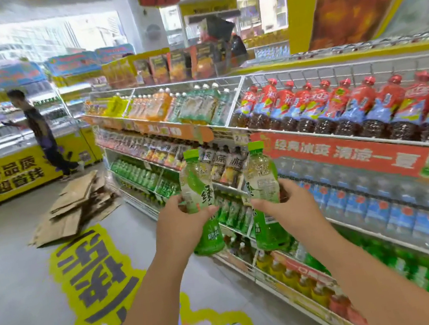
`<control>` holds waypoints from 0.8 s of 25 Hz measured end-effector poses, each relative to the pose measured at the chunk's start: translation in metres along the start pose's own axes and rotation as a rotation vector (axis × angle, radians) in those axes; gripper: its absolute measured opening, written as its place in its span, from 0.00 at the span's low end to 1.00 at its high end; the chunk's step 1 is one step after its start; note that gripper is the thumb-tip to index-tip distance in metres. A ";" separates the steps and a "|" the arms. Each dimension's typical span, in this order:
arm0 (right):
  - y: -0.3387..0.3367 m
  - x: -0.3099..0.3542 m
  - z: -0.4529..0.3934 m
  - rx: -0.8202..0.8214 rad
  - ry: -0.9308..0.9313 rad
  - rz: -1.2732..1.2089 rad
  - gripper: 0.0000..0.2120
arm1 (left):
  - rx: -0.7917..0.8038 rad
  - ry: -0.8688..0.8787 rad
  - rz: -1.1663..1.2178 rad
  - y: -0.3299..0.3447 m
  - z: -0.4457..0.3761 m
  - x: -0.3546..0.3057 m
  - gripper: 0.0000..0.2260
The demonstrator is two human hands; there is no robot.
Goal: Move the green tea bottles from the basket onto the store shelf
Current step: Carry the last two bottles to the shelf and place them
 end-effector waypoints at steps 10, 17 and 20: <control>0.139 -0.010 -0.162 0.069 0.003 0.037 0.18 | 0.021 -0.057 0.032 -0.030 -0.181 0.084 0.15; 0.201 0.014 -0.265 0.042 0.029 0.047 0.19 | 0.033 -0.050 0.030 -0.039 -0.323 0.096 0.15; 0.227 0.012 -0.299 -0.040 0.073 0.045 0.18 | 0.114 -0.052 0.027 -0.036 -0.383 0.113 0.17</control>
Point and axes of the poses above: each hand's wrist, its own z-axis away from the middle knuckle, its own y-axis out of the palm, x = y × z, the point moved 5 cm from there along -z, towards the middle knuckle, and after that the axes turned 7 degrees about z, right-handed, at the moved point
